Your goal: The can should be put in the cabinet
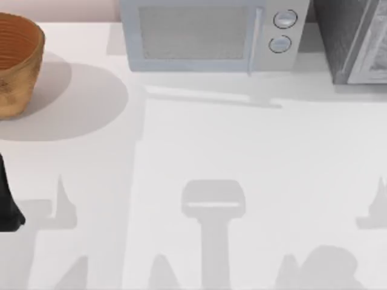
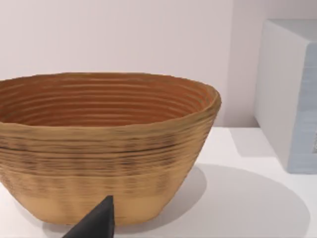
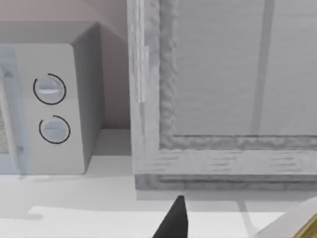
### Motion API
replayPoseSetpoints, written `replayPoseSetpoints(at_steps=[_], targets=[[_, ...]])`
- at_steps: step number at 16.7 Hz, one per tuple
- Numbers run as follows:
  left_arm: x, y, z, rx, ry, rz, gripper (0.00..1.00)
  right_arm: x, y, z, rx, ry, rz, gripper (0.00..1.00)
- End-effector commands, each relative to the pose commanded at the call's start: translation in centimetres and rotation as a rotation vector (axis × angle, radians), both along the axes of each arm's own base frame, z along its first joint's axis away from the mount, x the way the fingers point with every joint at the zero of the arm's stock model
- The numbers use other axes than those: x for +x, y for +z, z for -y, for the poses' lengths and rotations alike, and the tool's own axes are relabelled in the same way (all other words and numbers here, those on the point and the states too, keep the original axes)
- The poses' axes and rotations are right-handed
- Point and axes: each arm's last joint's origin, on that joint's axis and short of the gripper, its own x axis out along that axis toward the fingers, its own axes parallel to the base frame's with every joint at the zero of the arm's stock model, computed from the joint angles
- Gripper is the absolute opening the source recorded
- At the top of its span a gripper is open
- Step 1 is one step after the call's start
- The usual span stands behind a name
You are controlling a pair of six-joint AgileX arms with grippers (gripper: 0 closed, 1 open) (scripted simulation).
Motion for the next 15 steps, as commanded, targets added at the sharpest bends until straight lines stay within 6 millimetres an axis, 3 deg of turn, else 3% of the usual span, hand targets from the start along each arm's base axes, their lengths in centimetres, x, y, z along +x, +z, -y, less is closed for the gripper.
replayPoseSetpoints(at_steps=[6,8,11,15], targets=[[0.0,0.0,0.0,0.0,0.0,0.0,1.0,0.0,-0.1,0.0,0.002,0.0,-0.002,0.0],[0.0,0.0,0.0,0.0,0.0,0.0,1.0,0.0,0.7,0.0,0.002,-0.003,-0.003,0.0],[0.0,0.0,0.0,0.0,0.0,0.0,1.0,0.0,3.9,-0.1,0.001,-0.01,-0.006,0.0],[0.0,0.0,0.0,0.0,0.0,0.0,1.0,0.9,10.9,-0.4,0.001,-0.014,-0.015,0.0]])
